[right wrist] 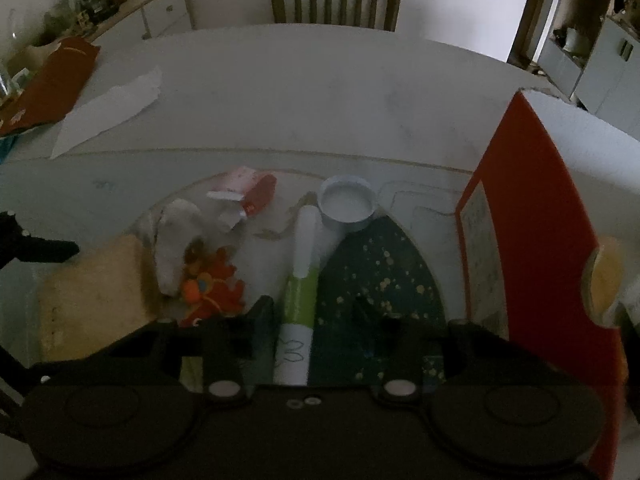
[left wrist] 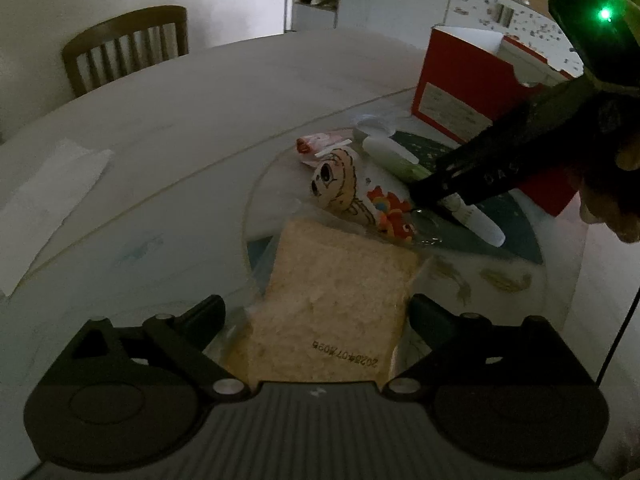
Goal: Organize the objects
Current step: 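Grasp the white-and-green tube with right gripper while left gripper lifts the bread bag, then carry the bread bag and tube with both grippers into the shoebox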
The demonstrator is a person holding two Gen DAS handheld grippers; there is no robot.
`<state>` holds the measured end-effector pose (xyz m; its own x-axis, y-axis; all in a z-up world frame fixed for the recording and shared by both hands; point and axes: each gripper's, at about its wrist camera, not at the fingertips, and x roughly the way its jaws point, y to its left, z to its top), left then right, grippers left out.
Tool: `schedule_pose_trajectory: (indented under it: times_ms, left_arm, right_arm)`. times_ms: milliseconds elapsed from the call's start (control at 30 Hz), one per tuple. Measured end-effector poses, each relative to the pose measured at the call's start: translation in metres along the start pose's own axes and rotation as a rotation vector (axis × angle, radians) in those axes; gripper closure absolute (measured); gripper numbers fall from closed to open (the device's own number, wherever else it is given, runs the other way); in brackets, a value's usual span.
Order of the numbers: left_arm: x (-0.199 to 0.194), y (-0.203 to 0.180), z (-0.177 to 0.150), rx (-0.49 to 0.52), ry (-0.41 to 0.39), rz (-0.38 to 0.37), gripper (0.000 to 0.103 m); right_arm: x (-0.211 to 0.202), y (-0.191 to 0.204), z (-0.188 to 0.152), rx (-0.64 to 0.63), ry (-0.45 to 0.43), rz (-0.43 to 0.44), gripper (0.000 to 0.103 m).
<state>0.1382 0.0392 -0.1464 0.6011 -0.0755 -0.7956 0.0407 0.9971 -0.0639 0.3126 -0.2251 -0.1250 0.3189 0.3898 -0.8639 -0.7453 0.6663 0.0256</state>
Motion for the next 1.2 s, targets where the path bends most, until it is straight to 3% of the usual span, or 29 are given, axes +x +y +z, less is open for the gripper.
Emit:
schedule_pose_trajectory:
  times_ms: [100, 300, 733, 1200]
  left_arm:
    - [-0.001, -0.004, -0.001, -0.014, -0.002, 0.022, 0.005]
    - [-0.004, -0.013, -0.002, -0.057, -0.017, 0.061, 0.019]
    - [-0.02, -0.034, -0.006, -0.206, -0.013, 0.109, 0.026]
    - [-0.051, -0.088, 0.0, -0.321, -0.049, 0.127, 0.026]
  right_arm:
    - [-0.001, 0.004, -0.002, -0.032, -0.014, -0.011, 0.068]
    - [-0.006, 0.005, -0.008, -0.041, -0.026, -0.016, 0.086]
    - [-0.054, -0.015, -0.04, 0.058, -0.057, 0.086, 0.086]
    - [-0.115, -0.052, -0.07, 0.074, -0.101, 0.196, 0.086]
